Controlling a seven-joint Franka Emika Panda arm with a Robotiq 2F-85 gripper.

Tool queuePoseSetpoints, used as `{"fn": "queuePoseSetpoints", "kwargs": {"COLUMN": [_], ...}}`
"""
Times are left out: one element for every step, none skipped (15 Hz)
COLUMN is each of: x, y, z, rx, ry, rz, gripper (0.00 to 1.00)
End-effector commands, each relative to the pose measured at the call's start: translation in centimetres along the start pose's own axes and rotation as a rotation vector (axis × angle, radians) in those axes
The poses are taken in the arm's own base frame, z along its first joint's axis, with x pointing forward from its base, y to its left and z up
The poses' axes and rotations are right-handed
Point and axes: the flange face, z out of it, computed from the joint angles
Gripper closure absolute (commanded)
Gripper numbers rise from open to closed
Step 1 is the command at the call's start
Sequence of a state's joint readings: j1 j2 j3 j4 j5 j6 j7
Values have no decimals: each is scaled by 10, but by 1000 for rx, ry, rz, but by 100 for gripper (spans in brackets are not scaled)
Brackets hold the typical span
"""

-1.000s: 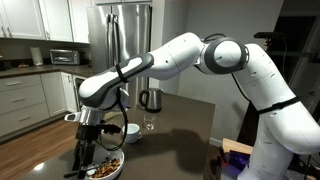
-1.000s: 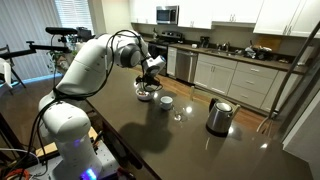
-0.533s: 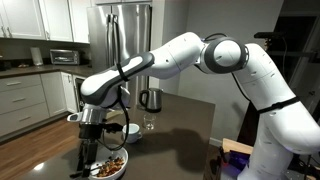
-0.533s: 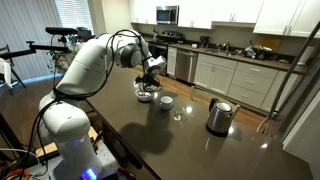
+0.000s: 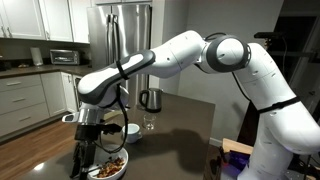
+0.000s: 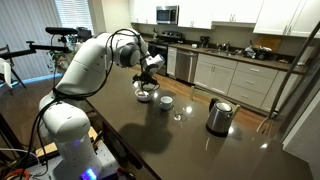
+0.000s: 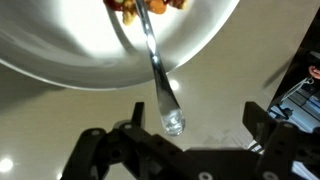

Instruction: Use the spoon and put the objects in the bowl into the cup

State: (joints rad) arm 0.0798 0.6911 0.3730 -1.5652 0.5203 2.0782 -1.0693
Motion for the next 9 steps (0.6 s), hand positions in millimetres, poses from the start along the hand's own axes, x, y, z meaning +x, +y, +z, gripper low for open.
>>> {"fn": "queuePoseSetpoints", "kwargs": {"x": [-3,-4,-6,-9,-12,-15,-18,-22,-25], "y": [-17,-20,-23,-25,-27,-29,-32,-35,-38], "z": [1,4,7,10,12,14,16,17,19], "rx": [2,5,8,13,17,22,25,26,27], "ry": [1,-5,-10,-17,-22,-29,-34,-42,-49], "rz": [-37,-34,-31,-21,-13,0,9,19,26], "gripper": [0,0,0,0,0,0,0,0,0]}}
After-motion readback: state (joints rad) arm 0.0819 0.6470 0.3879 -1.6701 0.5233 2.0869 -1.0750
